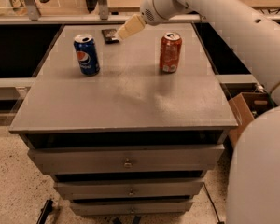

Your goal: Move rxbar chocolate near pepsi can

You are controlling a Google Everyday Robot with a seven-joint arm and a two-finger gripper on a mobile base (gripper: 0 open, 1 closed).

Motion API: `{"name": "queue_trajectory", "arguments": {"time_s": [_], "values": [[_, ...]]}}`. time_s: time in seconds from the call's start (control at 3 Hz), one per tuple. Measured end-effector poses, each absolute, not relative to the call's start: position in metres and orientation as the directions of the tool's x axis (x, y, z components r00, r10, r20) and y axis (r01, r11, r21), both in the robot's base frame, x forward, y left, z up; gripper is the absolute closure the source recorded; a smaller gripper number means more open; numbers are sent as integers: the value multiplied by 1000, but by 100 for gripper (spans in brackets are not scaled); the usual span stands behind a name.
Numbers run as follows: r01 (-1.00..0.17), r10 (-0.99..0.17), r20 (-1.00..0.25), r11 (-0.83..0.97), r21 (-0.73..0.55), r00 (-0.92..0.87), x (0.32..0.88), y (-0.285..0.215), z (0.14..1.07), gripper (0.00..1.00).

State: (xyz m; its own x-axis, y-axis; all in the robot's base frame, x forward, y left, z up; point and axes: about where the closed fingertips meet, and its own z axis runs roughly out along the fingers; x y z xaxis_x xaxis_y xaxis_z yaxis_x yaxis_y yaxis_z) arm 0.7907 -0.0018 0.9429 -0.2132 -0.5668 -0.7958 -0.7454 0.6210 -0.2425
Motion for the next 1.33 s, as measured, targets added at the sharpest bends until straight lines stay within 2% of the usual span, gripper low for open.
{"name": "queue_trajectory", "arguments": {"time_s": [0.67, 1.0, 1.33], "values": [[-796, -581, -785, 570, -205, -215, 809, 7, 912, 0], [-797, -553, -800, 580, -167, -235, 817, 12, 897, 0], [-770, -553, -797, 610, -187, -245, 824, 21, 894, 0]]}}
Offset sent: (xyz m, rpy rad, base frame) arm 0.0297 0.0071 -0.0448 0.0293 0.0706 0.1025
